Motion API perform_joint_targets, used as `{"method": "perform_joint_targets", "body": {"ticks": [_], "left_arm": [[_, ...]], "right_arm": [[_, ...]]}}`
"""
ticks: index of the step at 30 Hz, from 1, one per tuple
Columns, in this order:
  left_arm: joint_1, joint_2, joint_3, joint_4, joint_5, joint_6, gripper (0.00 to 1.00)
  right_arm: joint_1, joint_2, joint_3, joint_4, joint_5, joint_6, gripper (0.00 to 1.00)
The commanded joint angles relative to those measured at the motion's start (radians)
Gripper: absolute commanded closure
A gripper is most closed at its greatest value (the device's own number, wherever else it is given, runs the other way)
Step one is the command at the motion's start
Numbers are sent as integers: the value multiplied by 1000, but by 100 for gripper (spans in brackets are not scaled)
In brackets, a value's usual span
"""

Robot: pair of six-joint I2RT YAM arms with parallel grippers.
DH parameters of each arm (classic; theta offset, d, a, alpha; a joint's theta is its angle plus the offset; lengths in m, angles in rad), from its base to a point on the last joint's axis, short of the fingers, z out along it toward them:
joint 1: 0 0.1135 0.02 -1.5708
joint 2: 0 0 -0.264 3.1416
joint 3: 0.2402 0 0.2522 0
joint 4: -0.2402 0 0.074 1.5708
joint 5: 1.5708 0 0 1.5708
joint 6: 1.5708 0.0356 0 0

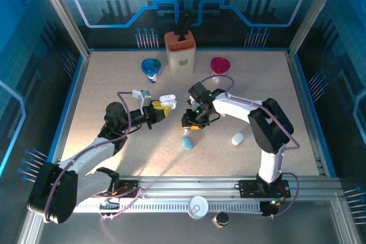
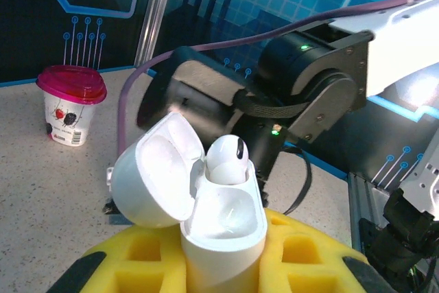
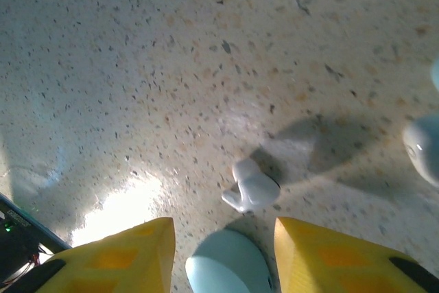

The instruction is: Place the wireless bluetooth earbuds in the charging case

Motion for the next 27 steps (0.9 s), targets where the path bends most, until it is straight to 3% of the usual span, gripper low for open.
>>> {"method": "perform_joint_targets", "body": {"ticks": [1, 9, 27], "left_arm": [[11, -49, -6, 1, 22, 8, 100], [11, -131, -25, -100, 16, 55, 100], [11, -139, -57, -70, 14, 44, 100]], "right_arm": [[20, 56, 43, -37, -36, 9, 59], [38, 90, 55, -75, 28, -1, 60], [40, 117, 19, -54, 55, -26, 74]]}}
